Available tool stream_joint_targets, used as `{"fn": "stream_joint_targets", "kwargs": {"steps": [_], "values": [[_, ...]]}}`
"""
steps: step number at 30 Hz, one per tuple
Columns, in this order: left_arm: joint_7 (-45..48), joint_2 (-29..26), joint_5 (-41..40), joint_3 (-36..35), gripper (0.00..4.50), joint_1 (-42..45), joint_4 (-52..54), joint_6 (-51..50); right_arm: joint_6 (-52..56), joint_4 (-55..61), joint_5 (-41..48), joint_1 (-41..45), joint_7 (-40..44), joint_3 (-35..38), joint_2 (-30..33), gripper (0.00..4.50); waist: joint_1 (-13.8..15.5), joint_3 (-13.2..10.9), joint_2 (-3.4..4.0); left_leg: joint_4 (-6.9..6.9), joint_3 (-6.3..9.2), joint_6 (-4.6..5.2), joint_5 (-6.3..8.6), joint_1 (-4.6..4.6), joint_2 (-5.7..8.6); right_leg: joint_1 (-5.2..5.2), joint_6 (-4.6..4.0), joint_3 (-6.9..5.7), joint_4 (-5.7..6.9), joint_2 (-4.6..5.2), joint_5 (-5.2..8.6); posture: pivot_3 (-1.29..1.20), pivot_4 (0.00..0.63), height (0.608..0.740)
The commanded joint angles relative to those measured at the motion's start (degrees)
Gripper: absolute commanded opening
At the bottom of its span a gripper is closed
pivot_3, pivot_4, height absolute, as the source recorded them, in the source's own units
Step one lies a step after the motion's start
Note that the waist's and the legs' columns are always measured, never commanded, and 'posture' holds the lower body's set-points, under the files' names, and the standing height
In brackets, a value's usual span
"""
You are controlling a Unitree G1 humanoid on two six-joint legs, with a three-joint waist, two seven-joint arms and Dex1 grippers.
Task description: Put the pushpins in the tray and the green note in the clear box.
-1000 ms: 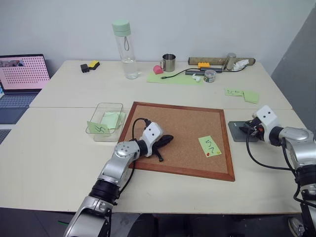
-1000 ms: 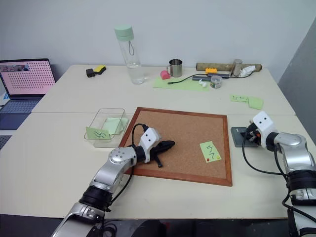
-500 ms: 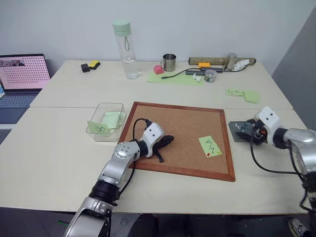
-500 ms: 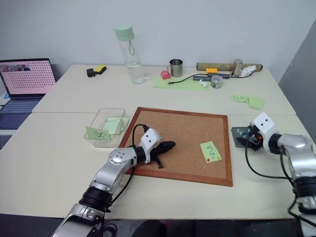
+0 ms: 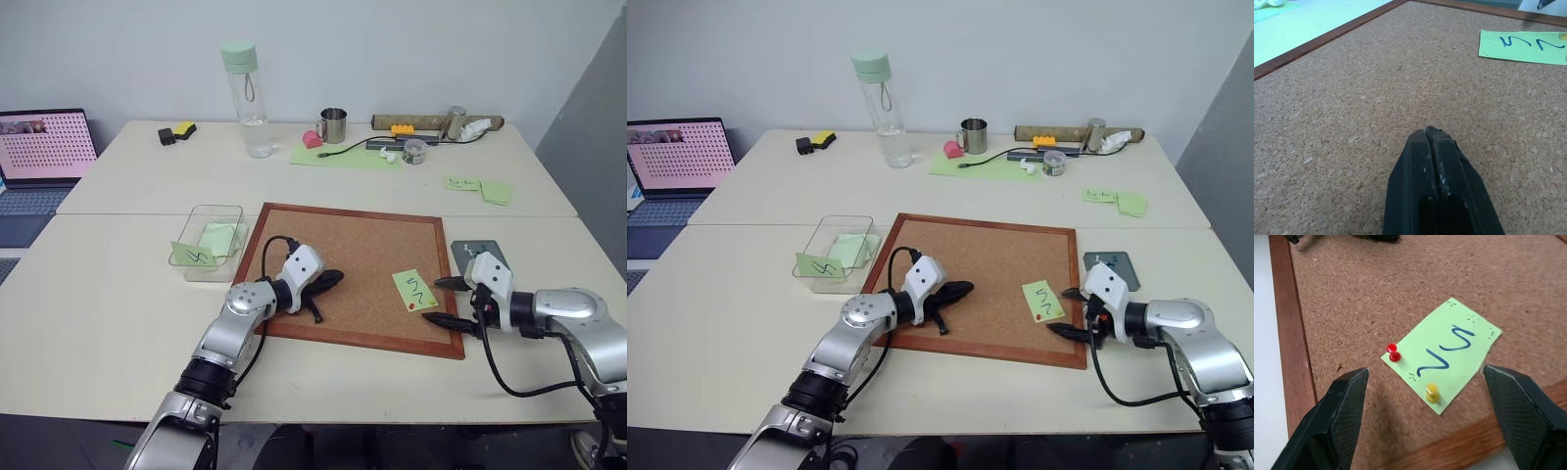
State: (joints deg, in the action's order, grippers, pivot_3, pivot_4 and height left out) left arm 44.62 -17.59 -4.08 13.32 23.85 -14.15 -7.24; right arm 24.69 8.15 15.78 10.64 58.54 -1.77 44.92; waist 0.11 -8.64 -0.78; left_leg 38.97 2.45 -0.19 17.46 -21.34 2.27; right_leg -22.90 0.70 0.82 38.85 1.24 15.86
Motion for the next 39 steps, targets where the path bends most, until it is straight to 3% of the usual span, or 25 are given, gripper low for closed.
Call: {"fn": "stream_joint_targets", "kwargs": {"steps": [1, 6, 22, 39], "values": [[0.8, -0.2, 1.4, 2.0, 0.0, -1.9, -2.2, -1.9, -2.2, -1.5, -0.6, 1.3, -0.5, -0.1, -0.7, 3.6, 0.0, 0.0, 0.0, 0.0, 0.01, 0.0, 0.0, 0.01, 0.0, 0.01, 0.0, 0.0, 0.0, 0.0, 0.0, 0.0, 0.15, 0.74], [0.9, -0.7, 1.2, 1.6, 0.0, -2.6, -1.7, -2.1, -4.0, -3.2, -0.8, 0.6, 0.2, 0.5, -0.6, 3.41, 0.0, 0.0, 0.0, 0.0, 0.0, 0.0, 0.0, 0.02, 0.0, 0.02, 0.0, -0.01, 0.0, 0.0, 0.0, 0.0, 0.15, 0.74], [1.3, -0.9, 1.3, 1.9, 0.0, -2.6, -1.7, -2.2, -5.4, -3.7, 0.9, -1.0, 0.3, 1.4, -1.5, 0.12, -0.1, 0.0, 0.0, -0.16, 0.12, 0.02, 0.02, 0.55, 0.0, 0.64, 0.06, -0.1, -0.24, 0.0, 0.05, 0.0, 0.15, 0.74], [0.2, -0.6, 2.4, 2.4, 0.0, -2.6, -2.8, -2.9, 0.9, 3.3, 10.7, -2.0, -1.1, 9.8, -1.5, 0.05, -0.1, 0.0, 0.0, -0.15, 0.2, 0.02, 0.02, 0.51, 0.01, 0.68, 0.08, -0.15, -0.3, 0.0, 0.06, 0.0, 0.15, 0.74]]}}
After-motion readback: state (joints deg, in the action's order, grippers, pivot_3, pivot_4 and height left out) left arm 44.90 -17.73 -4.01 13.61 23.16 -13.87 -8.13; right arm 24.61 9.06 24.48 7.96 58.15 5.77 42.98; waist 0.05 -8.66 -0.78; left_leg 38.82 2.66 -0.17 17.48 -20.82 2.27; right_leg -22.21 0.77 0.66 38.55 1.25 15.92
